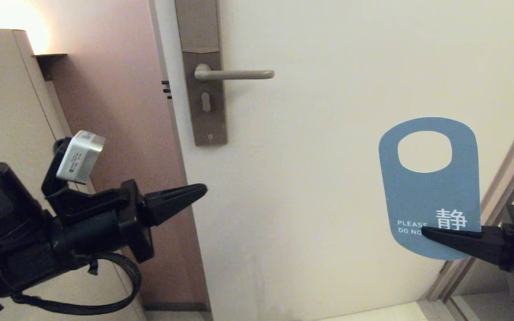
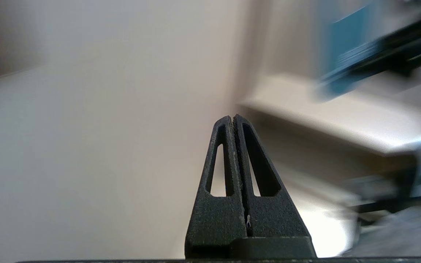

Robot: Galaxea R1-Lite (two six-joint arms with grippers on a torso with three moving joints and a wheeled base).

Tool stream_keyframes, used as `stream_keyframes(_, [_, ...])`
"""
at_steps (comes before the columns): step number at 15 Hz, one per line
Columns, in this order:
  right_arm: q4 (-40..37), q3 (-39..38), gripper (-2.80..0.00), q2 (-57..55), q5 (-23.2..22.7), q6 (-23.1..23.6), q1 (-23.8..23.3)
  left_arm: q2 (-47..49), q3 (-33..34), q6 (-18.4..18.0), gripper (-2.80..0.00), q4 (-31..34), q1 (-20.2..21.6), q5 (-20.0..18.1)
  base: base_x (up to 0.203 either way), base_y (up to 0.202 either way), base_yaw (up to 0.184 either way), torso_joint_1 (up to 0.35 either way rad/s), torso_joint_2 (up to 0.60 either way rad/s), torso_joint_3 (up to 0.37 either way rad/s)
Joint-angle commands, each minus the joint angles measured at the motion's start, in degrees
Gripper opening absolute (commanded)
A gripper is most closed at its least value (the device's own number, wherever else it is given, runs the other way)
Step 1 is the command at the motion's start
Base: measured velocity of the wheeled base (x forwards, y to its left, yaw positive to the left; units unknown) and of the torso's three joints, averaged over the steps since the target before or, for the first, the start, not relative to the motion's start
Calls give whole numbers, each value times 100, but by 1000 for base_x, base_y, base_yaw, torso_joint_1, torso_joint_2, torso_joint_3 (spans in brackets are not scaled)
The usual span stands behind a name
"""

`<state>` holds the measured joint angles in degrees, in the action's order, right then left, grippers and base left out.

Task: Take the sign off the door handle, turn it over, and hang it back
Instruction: Hang the sign back with the other side facing out

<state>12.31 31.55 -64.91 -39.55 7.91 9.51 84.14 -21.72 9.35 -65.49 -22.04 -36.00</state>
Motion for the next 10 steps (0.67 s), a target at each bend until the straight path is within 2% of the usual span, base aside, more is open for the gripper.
stream_keyframes(1, [8,0,-280,-39,-26,9,-54,-336,509,-523,-280,-16,725,-8,0,0,0,0,0,0])
stream_keyframes(3, [8,9,-280,-39,-26,26,-63,-563,979,-1045,-280,-16,1430,139,0,0,0,0,0,0])
stream_keyframes(5, [8,0,-280,-39,-26,26,-63,-704,1294,-1326,-280,-55,2160,500,0,0,0,0,0,0])
stream_keyframes(7, [8,8,-280,-39,-26,35,-63,-1033,1618,-1395,-280,-63,2618,770,0,0,0,0,0,0])
stream_keyframes(10, [14,0,-280,-39,-26,35,-88,-1553,2139,-1428,-280,11,2997,1034,0,0,0,0,0,0])
